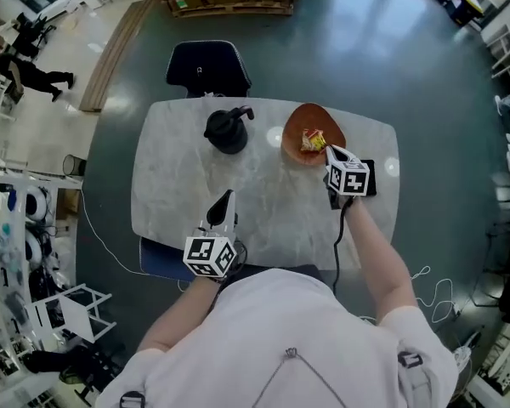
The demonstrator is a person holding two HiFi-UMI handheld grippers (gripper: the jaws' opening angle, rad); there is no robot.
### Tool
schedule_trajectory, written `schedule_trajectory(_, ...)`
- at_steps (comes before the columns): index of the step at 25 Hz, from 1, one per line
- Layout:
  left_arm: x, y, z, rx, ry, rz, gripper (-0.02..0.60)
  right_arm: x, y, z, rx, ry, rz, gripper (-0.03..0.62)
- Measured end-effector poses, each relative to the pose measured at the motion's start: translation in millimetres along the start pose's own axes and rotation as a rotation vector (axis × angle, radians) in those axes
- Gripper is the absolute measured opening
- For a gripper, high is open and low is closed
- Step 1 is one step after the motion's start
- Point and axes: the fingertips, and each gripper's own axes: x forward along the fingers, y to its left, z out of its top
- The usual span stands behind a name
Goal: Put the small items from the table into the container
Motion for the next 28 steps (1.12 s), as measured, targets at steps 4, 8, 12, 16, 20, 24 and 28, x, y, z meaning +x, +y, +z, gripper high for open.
schedule_trajectory(4,-11.1,26.2,-8.9,-0.027,0.018,0.071,0.005,56.9,0.6,-29.2,0.074,0.132,0.003,0.026)
schedule_trajectory(8,-19.7,43.8,-26.0,-0.052,0.044,0.127,0.005,108.1,-1.5,-58.8,0.119,0.242,-0.018,0.026)
schedule_trajectory(12,-33.3,55.8,-38.3,-0.075,0.060,0.180,0.005,133.6,-3.3,-83.7,0.120,0.340,-0.054,0.028)
schedule_trajectory(16,-37.5,72.8,-46.2,-0.086,0.068,0.207,0.005,150.9,-8.3,-90.4,0.119,0.385,-0.088,0.029)
schedule_trajectory(20,-41.9,78.7,-48.6,-0.090,0.068,0.221,0.005,154.3,-13.4,-90.6,0.118,0.402,-0.114,0.031)
schedule_trajectory(24,-44.2,73.4,-44.0,-0.080,0.056,0.202,0.005,143.6,-16.0,-85.7,0.123,0.369,-0.115,0.043)
schedule_trajectory(28,-37.0,66.8,-35.0,-0.052,0.035,0.163,0.005,126.2,-18.1,-68.5,0.139,0.291,-0.087,0.090)
